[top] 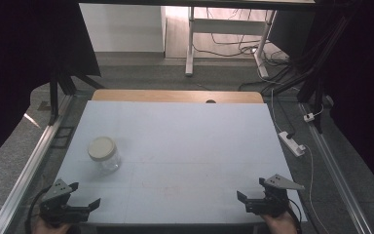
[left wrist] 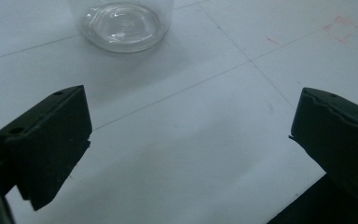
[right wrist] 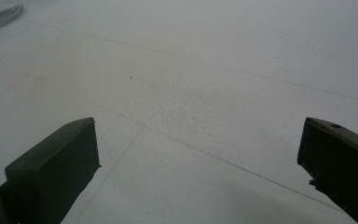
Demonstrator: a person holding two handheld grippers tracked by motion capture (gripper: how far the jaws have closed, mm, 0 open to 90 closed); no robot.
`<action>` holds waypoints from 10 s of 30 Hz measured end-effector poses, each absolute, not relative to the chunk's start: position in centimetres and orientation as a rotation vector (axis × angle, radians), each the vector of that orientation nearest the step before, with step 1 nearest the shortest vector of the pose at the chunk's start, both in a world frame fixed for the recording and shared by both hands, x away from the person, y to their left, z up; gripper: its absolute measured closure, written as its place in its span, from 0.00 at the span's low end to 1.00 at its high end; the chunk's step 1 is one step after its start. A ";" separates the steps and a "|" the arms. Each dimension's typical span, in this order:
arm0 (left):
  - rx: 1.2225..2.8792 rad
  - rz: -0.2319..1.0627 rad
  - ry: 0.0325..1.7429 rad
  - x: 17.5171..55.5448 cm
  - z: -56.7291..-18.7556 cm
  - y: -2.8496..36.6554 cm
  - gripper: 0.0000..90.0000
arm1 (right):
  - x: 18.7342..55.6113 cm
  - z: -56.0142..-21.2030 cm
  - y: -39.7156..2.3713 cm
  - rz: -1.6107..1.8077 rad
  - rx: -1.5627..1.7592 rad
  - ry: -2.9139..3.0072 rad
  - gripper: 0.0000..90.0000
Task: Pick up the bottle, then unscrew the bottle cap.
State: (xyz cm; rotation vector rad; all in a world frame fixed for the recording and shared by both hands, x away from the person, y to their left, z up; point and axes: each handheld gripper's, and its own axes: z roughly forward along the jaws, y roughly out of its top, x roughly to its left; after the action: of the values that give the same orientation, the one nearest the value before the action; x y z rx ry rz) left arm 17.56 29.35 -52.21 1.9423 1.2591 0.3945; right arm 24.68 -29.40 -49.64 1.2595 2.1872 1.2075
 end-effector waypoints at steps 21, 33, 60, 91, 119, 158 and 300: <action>1.982 0.376 1.263 17.8 -52.3 29.1 0.00 | 24.7 -49.7 -29.3 1.206 1.202 2.275 0.00; 1.952 0.354 1.255 18.1 -52.0 29.2 0.00 | 24.9 -49.7 -29.4 1.225 1.205 2.296 0.00; 1.947 0.380 1.164 21.4 -51.8 28.9 0.00 | 25.1 -49.8 -29.2 1.198 1.199 2.326 0.00; 1.947 0.456 1.193 27.7 -51.9 29.0 0.00 | 25.2 -49.9 -28.9 1.166 1.185 2.360 0.00; 1.975 0.477 1.173 30.5 -52.8 28.4 0.04 | 25.2 -50.0 -28.7 1.157 1.164 2.376 0.00; 1.982 0.487 1.104 30.0 -50.4 27.2 0.09 | 25.2 -50.0 -28.6 1.149 1.158 2.384 0.00; 2.147 0.210 0.525 31.9 -45.9 9.1 0.09 | 26.0 -45.0 -22.5 1.432 0.839 2.393 0.00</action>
State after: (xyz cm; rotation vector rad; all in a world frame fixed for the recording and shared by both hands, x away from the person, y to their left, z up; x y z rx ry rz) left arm 31.89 9.07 -45.93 2.1466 0.5255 0.2095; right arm 25.97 -22.47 -45.00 0.8393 2.3929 1.4315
